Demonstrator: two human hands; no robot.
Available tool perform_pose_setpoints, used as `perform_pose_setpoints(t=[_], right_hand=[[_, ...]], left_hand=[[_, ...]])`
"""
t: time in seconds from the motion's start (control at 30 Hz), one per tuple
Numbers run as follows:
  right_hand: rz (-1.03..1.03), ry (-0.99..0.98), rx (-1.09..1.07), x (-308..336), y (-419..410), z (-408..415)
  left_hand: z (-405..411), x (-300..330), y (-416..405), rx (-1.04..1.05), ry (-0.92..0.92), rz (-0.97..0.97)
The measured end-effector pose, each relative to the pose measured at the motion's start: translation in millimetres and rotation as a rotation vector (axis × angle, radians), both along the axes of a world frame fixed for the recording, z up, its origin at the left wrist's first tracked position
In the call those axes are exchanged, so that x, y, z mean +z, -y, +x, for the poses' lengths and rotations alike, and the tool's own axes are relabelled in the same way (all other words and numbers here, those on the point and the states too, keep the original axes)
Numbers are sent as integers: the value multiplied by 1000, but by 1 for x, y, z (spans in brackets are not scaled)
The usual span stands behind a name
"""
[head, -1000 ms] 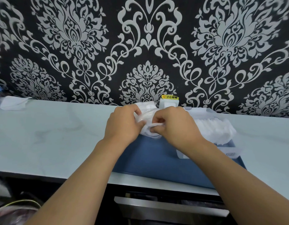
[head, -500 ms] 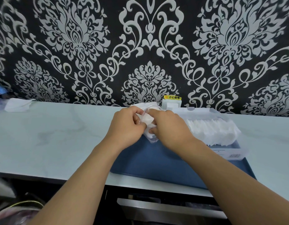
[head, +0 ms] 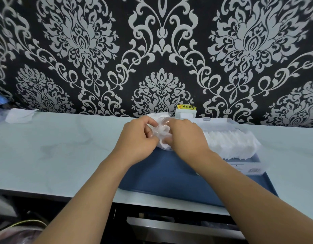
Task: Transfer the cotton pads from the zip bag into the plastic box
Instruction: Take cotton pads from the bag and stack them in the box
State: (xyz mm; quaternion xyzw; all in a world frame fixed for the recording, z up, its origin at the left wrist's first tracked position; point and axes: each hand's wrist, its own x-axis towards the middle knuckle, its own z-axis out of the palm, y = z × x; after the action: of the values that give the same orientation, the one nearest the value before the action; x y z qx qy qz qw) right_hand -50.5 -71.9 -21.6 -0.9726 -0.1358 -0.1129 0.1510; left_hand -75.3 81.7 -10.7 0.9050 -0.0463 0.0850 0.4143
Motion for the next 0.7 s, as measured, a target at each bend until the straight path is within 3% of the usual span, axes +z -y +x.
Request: perform_pose_setpoints(t=[0.27,0.47,0.7], right_hand=[[-37,-65,26,-8,0,6],[48,-55,35,-10,-4,7],[-5,24,61,-8,-8,1]], left_hand=[[0,2,2,39,-31,-77],[4,-2,-5,76,-300,-102],[7,-6,-7,56,-249,-99]])
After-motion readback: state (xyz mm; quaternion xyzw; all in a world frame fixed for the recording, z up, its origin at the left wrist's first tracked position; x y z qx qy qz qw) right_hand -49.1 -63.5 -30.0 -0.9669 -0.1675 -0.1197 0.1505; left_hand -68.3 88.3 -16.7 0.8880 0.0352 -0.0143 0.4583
